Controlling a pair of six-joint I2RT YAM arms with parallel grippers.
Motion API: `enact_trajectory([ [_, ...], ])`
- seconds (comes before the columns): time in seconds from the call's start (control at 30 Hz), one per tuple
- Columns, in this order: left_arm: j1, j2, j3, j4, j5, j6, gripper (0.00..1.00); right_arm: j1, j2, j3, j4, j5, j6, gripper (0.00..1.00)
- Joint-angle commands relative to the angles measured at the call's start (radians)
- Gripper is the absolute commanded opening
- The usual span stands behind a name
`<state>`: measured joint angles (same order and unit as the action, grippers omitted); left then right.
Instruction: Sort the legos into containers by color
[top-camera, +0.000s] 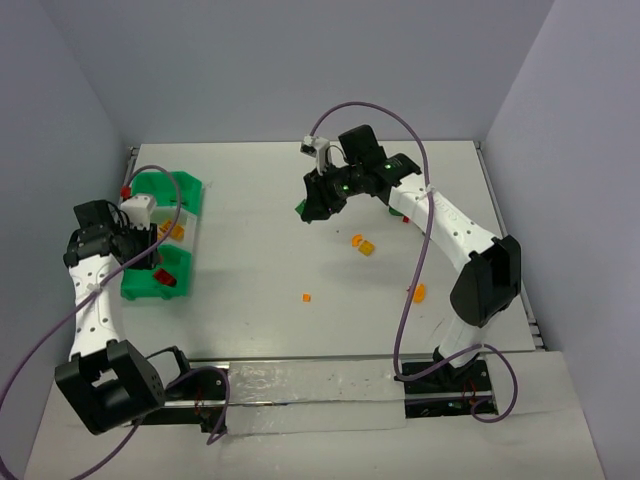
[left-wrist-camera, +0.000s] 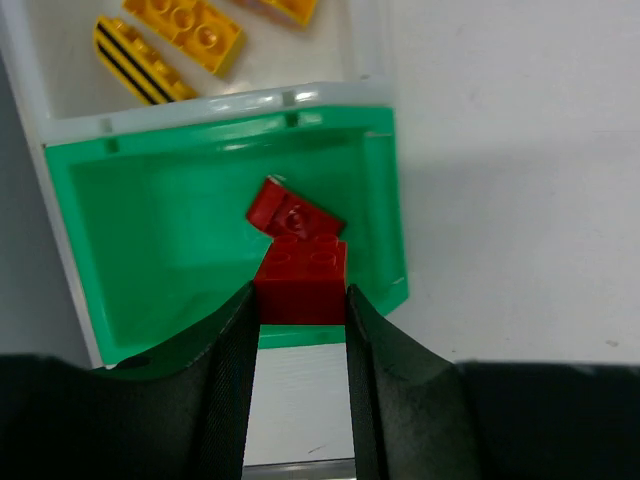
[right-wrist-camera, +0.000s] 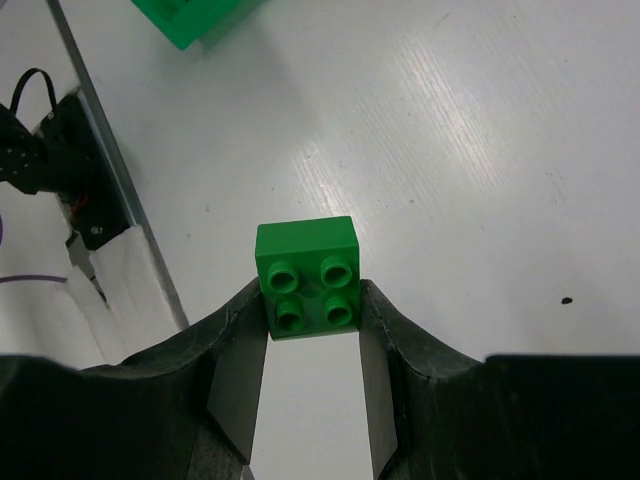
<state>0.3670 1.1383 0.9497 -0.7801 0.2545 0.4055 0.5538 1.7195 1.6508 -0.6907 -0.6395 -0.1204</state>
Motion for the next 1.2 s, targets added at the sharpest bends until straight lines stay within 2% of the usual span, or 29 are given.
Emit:
enact_trajectory([
  [0.0, 0.017, 0.048, 0.034, 0.033, -0.118, 0.013, 0.01, 0.011, -0.038, -0.011, 0.031, 0.062, -0.001, 0.00],
  [0.13, 0.026, 0.093, 0.037, 0.056, -0.143, 0.002, 0.14, 0.012, -0.042, -0.029, 0.044, 0.061, -0.003, 0.00],
  [0.27, 0.034, 0.136, 0.053, 0.062, -0.149, 0.000, 0.34, 0.014, -0.043, -0.043, 0.054, 0.056, -0.004, 0.00],
  [0.3, 0.037, 0.144, 0.056, 0.059, -0.141, 0.001, 0.40, 0.014, -0.043, -0.045, 0.058, 0.051, -0.004, 0.00],
  [0.33, 0.041, 0.156, 0.078, 0.045, -0.115, 0.004, 0.52, 0.014, -0.047, -0.057, 0.065, 0.044, -0.004, 0.00],
  [0.4, 0.047, 0.160, 0.104, 0.024, -0.066, 0.010, 0.64, 0.014, -0.052, -0.076, 0.087, 0.033, 0.001, 0.00],
  [0.47, 0.049, 0.153, 0.133, -0.006, 0.009, 0.019, 0.71, 0.014, -0.057, -0.094, 0.101, 0.014, 0.003, 0.00],
  [0.63, 0.049, 0.100, 0.237, -0.095, 0.344, 0.056, 0.76, 0.014, -0.056, -0.141, 0.167, -0.123, 0.030, 0.00],
  [0.73, 0.045, 0.026, 0.265, -0.116, 0.658, 0.103, 0.78, 0.014, -0.032, -0.137, 0.183, -0.285, 0.065, 0.00],
  [0.8, 0.008, -0.005, 0.253, -0.130, 0.891, 0.180, 0.78, 0.014, -0.003, -0.133, 0.198, -0.455, 0.091, 0.00],
  [0.97, -0.165, -0.048, 0.198, -0.184, 0.996, 0.412, 0.77, 0.034, 0.064, -0.077, 0.135, -0.653, 0.100, 0.00],
  [1.07, -0.276, -0.094, 0.173, -0.150, 0.982, 0.446, 0.77, 0.058, 0.074, -0.071, 0.105, -0.670, 0.091, 0.00],
  [1.17, -0.381, -0.106, 0.195, -0.202, 0.936, 0.601, 0.75, 0.081, 0.109, -0.026, -0.005, -0.683, 0.029, 0.00],
])
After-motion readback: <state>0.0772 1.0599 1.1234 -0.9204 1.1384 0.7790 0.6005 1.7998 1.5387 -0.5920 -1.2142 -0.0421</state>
